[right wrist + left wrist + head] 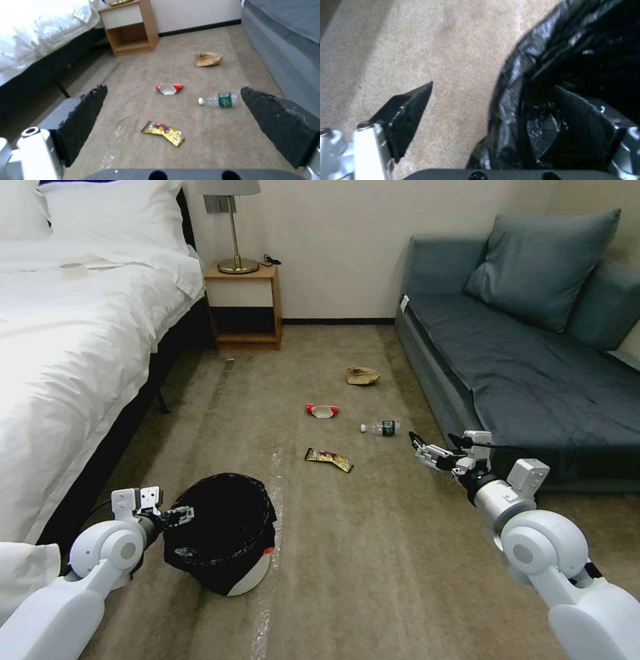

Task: Pick up the trash bin, then pick up the garbage on the floor and place it into the trash bin.

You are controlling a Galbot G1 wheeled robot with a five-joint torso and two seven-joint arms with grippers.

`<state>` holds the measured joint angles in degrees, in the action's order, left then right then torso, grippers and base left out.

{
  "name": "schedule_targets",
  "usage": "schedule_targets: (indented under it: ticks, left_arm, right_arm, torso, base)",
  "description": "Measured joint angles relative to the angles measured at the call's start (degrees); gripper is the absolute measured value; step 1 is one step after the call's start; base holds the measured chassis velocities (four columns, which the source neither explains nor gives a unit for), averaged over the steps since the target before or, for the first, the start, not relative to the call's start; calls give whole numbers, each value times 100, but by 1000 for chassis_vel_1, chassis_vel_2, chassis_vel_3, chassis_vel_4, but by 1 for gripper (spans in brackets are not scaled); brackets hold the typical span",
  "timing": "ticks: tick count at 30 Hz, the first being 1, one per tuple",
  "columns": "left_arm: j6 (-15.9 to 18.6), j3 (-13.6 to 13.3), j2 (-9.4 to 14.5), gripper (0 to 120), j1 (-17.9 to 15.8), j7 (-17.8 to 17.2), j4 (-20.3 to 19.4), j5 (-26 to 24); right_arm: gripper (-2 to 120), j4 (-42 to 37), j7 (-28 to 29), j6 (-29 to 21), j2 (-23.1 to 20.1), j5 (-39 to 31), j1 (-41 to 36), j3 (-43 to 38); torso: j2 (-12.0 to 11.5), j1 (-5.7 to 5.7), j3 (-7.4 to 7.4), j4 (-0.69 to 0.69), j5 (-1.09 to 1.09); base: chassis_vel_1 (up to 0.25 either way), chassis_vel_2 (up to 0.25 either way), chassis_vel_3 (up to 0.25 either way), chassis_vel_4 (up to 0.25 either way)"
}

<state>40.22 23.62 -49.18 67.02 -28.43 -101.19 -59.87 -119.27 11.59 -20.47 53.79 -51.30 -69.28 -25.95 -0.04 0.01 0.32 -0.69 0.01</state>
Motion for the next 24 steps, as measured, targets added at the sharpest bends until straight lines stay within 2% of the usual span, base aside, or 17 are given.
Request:
schedule_targets:
  ticks: [2, 3, 5, 6, 8, 9, 11, 12, 13, 14, 17, 18, 19, 21, 24]
  left_arm:
    - [117, -79, -113, 86, -70, 9, 76, 136]
    - [117, -79, -113, 86, -70, 9, 76, 136]
    - [159, -148, -240, 74, -160, -5, 180, 278]
    - [159, -148, -240, 74, -160, -5, 180, 278]
    - [160, -211, -371, 63, -221, -24, 251, 466]
    - [160, -211, -371, 63, -221, -24, 251, 466]
    - [159, -234, -406, 51, -223, -27, 241, 573]
    - [159, -234, -406, 51, -223, -27, 241, 573]
    - [162, -246, -402, 44, -220, -29, 218, 650]
    - [162, -246, -402, 44, -220, -29, 218, 650]
    - [188, -243, -305, 31, -176, -15, 116, 746]
    - [188, -243, -305, 31, -176, -15, 116, 746]
    - [220, -225, -266, 22, -149, 16, 67, 778]
    - [223, -198, -244, 19, -118, 25, 23, 790]
    - [212, -104, -215, 8, 1, 80, -90, 899]
  right_arm:
    - [100, -26, 1, 10, 15, -16, 1, 0]
    - [100, -26, 1, 10, 15, -16, 1, 0]
    - [100, -108, 4, 25, 21, -91, -25, -24]
    - [100, -108, 4, 25, 21, -91, -25, -24]
    - [100, -205, 8, 38, 5, -172, -94, -96]
    - [100, -205, 8, 38, 5, -172, -94, -96]
    - [100, -216, 13, 42, -14, -177, -134, -134]
    - [100, -216, 13, 42, -14, -177, -134, -134]
    - [100, -223, 23, 47, -20, -177, -168, -158]
    - [100, -223, 23, 47, -20, -177, -168, -158]
    - [100, -270, 47, 49, -19, -178, -217, -178]
    - [100, -270, 47, 49, -19, -178, -217, -178]
    - [100, -298, 64, 49, -15, -186, -225, -184]
    - [100, -322, 78, 50, -13, -207, -232, -189]
    - [100, -392, 133, 50, -14, -272, -265, -220]
  torso:
    - [0, 0, 0, 0, 0]
    - [0, 0, 0, 0, 0]
    - [0, 0, -1, 0, 2]
    - [0, 0, -1, 0, 2]
    - [1, 0, -2, 0, 6]
    - [1, 0, -2, 0, 6]
    - [1, 0, -2, 1, 5]
    - [1, 0, -2, 1, 5]
    - [1, 0, -2, 1, 1]
    - [1, 0, -2, 1, 1]
    - [1, 0, 0, -1, -5]
    - [1, 0, 0, -1, -5]
    - [1, 0, 1, 0, -6]
    - [1, 0, 0, -1, -6]
    - [1, 0, 0, -1, -2]
  base:
    - [0, 0, 0, 0]
    - [0, 0, 0, 0]
    - [0, 0, 0, 0]
    - [0, 0, 0, 0]
    - [0, 0, 0, 0]
    - [0, 0, 0, 0]
    - [0, 0, 0, 0]
    - [0, 0, 0, 0]
    - [0, 0, 0, 0]
    - [0, 0, 0, 0]
    - [0, 0, 0, 0]
    - [0, 0, 0, 0]
    - [0, 0, 0, 0]
    - [0, 0, 0, 0]
    - [0, 0, 0, 0]
